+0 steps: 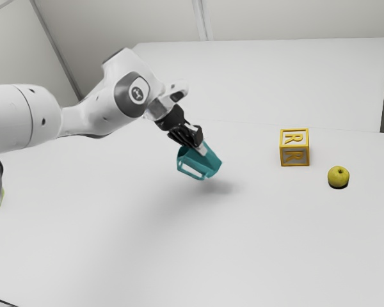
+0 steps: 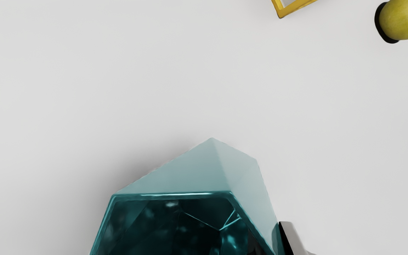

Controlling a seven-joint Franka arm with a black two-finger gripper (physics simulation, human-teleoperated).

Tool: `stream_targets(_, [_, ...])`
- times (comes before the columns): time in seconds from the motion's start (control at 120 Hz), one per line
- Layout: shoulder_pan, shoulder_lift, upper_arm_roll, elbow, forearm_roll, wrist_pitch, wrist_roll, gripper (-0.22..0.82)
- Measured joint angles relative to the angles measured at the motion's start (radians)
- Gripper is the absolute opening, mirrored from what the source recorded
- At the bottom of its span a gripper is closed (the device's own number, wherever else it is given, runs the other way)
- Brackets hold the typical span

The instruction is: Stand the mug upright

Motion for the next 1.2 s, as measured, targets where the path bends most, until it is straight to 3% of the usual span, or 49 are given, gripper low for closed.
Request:
stream_targets(0.325, [0.002, -0.017, 0.023, -0.021, 0.448, -0.011, -0.074, -0.18])
stream_targets(0.575, [0.001, -0.088, -0.015, -0.138, 0.533, -0.073, -0.171, -0.18])
stream_targets(0.875, [-0.022, -0.055, -0.028, -0.145, 0.686, -0.055, -0.279, -0.18])
stream_targets(1.2, [-0.021, -0.051, -0.045, -0.145, 0.708, -0.078, -0.376, -0.18])
